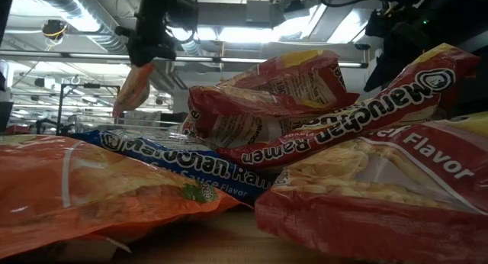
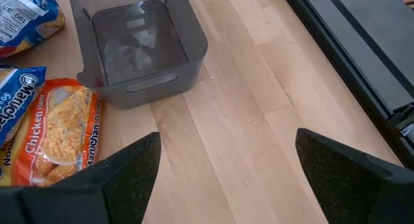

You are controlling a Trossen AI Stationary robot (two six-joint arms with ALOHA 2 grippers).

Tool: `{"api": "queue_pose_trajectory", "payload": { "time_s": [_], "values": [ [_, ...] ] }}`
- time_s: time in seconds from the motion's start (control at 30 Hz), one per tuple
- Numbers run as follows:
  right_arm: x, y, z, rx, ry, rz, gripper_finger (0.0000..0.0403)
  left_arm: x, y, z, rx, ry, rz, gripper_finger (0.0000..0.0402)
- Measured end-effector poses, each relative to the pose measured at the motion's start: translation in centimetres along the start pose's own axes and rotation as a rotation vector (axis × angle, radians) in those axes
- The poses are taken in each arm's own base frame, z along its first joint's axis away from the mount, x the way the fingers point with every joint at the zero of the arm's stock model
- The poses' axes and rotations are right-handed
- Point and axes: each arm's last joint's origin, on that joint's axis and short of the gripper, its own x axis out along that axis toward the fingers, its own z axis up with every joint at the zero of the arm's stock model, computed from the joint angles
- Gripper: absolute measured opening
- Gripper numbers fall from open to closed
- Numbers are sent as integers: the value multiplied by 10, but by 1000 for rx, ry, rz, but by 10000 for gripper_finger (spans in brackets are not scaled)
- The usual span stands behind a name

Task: Sort Maruchan noodles
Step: Put the orange noodle pack into the top transparent bin

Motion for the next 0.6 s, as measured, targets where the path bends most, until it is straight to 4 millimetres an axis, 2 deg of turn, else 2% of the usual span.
{"api": "queue_pose_trajectory", "payload": {
  "time_s": [0.6],
  "values": [
    [0, 0, 0, 0, 0, 0, 344, 55, -30, 26, 47, 216, -67, 7]
  ]
}}
